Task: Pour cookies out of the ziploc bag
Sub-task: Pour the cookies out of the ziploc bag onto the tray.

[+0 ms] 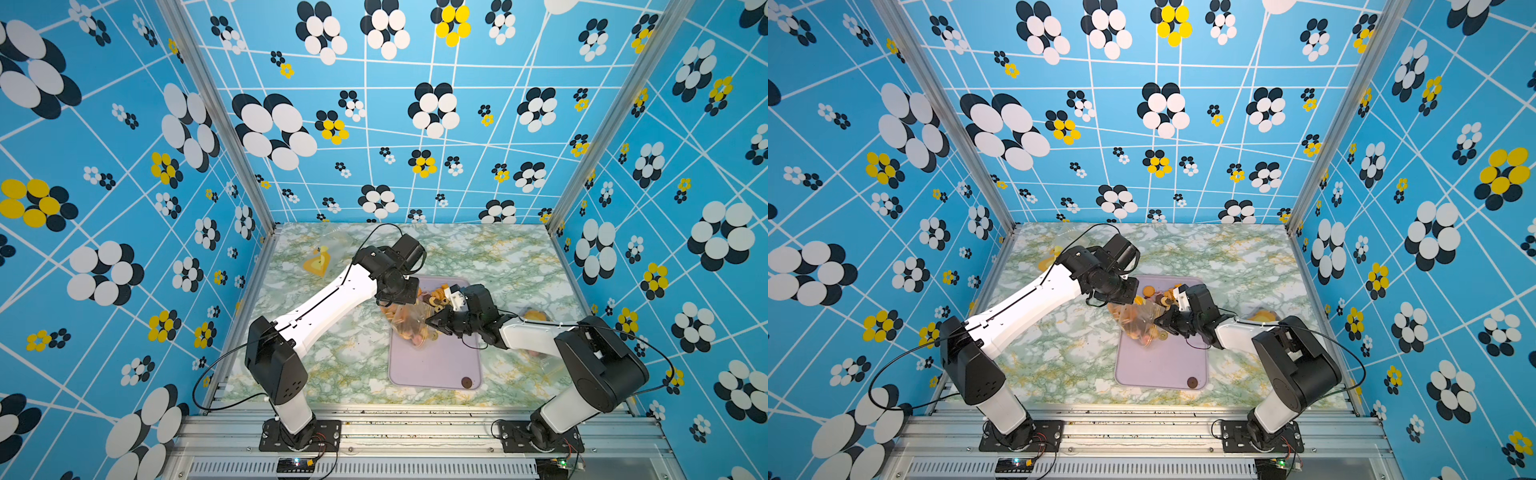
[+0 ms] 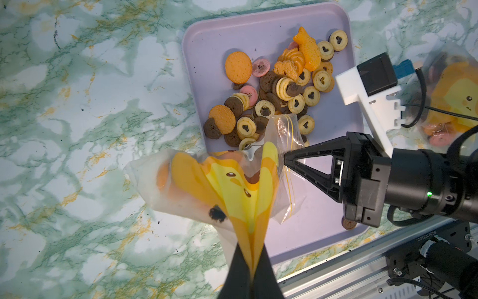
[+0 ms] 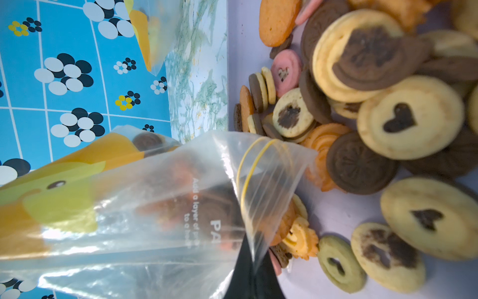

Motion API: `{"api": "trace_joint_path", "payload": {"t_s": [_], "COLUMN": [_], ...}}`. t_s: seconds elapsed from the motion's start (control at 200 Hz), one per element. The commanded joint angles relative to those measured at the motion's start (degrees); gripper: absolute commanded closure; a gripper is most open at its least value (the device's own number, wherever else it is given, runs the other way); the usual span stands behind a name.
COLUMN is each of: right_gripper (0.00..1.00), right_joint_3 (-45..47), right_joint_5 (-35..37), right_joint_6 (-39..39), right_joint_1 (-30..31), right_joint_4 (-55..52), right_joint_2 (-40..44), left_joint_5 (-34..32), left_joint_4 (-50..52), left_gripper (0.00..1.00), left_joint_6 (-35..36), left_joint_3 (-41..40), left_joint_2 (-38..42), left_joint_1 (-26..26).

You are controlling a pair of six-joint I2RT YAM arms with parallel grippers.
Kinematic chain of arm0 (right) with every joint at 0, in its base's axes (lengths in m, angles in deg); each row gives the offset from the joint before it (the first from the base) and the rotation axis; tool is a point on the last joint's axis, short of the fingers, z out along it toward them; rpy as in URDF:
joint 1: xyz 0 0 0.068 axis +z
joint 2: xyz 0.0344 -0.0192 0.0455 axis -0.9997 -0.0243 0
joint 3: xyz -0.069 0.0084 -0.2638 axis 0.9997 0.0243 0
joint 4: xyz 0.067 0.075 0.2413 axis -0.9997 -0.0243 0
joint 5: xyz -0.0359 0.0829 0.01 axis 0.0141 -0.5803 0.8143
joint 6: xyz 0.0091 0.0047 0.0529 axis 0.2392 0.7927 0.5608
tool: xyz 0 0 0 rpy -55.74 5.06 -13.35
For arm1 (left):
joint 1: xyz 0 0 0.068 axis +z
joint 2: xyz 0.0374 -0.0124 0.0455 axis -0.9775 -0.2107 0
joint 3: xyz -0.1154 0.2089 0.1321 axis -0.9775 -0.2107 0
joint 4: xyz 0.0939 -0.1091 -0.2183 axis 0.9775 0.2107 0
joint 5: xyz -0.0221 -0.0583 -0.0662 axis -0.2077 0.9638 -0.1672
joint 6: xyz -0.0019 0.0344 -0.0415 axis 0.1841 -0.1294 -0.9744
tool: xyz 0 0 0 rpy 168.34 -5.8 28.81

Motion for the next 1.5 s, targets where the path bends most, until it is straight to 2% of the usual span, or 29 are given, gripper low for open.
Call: {"api": "trace_joint_path", "payload": {"t_s": [0.0, 0.215, 0.63, 1.019, 1.494], "right_gripper": [0.96, 0.96, 0.96, 0.96, 0.96], "right_joint_3": [-0.2, -0.9, 0.2, 1.8, 1.8], "right_joint_5": [0.6, 0.1, 0.7, 1.2, 1.2], "right_joint_6": [0.0, 0.3, 0.3, 0.6, 0.2], "right_joint_1": [-0.4, 0.1, 0.0, 0.1, 0.0], "right_joint_4": [-2.5, -1.8, -1.9, -0.8, -1.3], "right_joint_2": [-1.6, -2.5, -2.5, -3.5, -3.1], "left_joint_5": [-1.8, -0.7, 0.9, 0.9, -0.4], "left_joint_4": [0.8, 1.6, -2.7, -0.6, 0.6], "left_gripper": [1.00, 1.00, 1.00, 1.00, 1.00], "left_joint_6": [0.2, 0.7, -1.4, -1.9, -1.5], "left_joint_3": [4.5, 8.0, 1.4, 8.6, 9.9], "left_joint_2": [0.4, 0.0, 0.0, -5.6, -7.6], "left_joint_1": [0.0, 0.0, -1.1, -5.1, -6.3]}}
